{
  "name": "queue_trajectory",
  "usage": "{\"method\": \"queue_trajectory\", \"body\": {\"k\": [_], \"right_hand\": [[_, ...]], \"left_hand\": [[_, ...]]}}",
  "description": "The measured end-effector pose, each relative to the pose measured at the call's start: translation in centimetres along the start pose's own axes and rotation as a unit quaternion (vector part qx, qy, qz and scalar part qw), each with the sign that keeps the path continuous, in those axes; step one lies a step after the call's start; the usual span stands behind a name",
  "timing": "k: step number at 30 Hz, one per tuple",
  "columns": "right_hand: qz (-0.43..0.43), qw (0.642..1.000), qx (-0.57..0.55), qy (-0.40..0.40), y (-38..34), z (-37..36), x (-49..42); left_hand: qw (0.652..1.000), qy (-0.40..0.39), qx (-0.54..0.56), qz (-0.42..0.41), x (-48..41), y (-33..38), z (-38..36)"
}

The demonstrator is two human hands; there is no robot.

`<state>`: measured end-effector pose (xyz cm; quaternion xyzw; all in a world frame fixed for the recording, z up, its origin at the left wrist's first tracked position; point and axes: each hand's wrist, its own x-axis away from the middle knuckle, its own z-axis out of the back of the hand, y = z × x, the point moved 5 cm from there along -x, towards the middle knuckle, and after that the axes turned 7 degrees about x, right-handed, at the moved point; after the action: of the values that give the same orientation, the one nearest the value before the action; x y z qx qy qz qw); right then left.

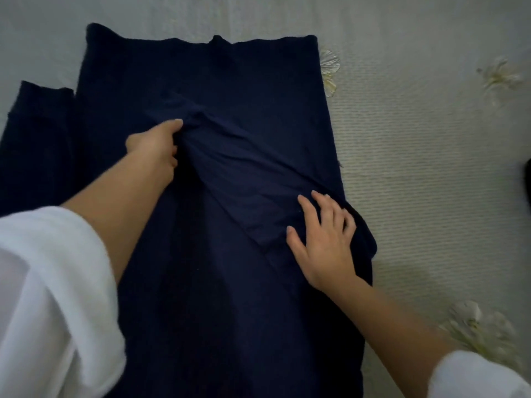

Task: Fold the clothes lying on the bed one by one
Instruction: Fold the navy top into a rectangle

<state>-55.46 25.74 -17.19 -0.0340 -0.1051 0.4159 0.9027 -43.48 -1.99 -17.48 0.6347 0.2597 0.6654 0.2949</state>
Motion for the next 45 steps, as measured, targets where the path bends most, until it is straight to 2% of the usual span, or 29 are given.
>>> {"method": "queue_trajectory", "body": {"k": [6,7,9,12,15,18,22,24,28,30,33,35,39,45], "right_hand": [[0.060,0.998,-0.021,0.014,-2.0,0.5,-0.6],[0.065,0.998,-0.014,0.000,-2.2,0.3,-0.9],[0.066,0.997,-0.002,-0.036,-2.4,-0.6,-1.3],[0.063,0.997,0.011,-0.038,-2.5,-1.4,-1.5],[0.055,0.998,0.023,-0.027,-2.7,-1.4,-1.4],[0.092,0.995,0.040,-0.018,-4.3,-0.9,-1.5],[0.161,0.985,0.045,-0.039,-8.1,-1.3,-2.5],[0.183,0.981,0.050,-0.041,-10.3,-1.6,-3.3],[0.227,0.973,0.037,-0.035,-15.9,-2.0,-4.5],[0.238,0.970,0.026,-0.038,-18.4,-2.5,-4.3],[0.235,0.970,0.027,-0.049,-20.5,-4.1,-2.9],[0.231,0.971,0.044,-0.036,-20.9,-4.8,-2.1],[0.227,0.972,0.050,-0.026,-20.8,-5.0,-2.0],[0.226,0.972,0.062,-0.022,-20.9,-4.9,-1.9]], "left_hand": [[0.988,-0.037,0.043,-0.140,-1.0,4.5,0.6],[0.988,-0.037,0.054,-0.141,-1.5,4.6,1.1],[0.993,-0.052,0.070,-0.085,-2.3,3.6,2.0],[0.995,-0.081,0.052,-0.014,-3.0,1.8,3.2],[0.995,-0.065,0.068,-0.038,-2.7,2.0,3.7],[0.991,-0.065,0.099,-0.067,-3.1,2.5,4.3],[0.992,-0.092,-0.009,-0.080,-2.9,2.7,5.1],[0.984,-0.086,-0.092,-0.128,-2.2,3.6,6.0],[0.923,0.005,-0.240,-0.302,-1.0,6.7,11.2],[0.908,0.063,-0.247,-0.334,-1.3,7.8,15.2],[0.922,0.157,-0.212,-0.284,-2.8,8.1,21.1],[0.933,0.185,-0.199,-0.235,-3.7,7.4,23.9],[0.940,0.137,-0.260,-0.175,-4.7,5.6,25.5],[0.944,0.056,-0.284,-0.157,-5.2,5.0,25.1]]}}
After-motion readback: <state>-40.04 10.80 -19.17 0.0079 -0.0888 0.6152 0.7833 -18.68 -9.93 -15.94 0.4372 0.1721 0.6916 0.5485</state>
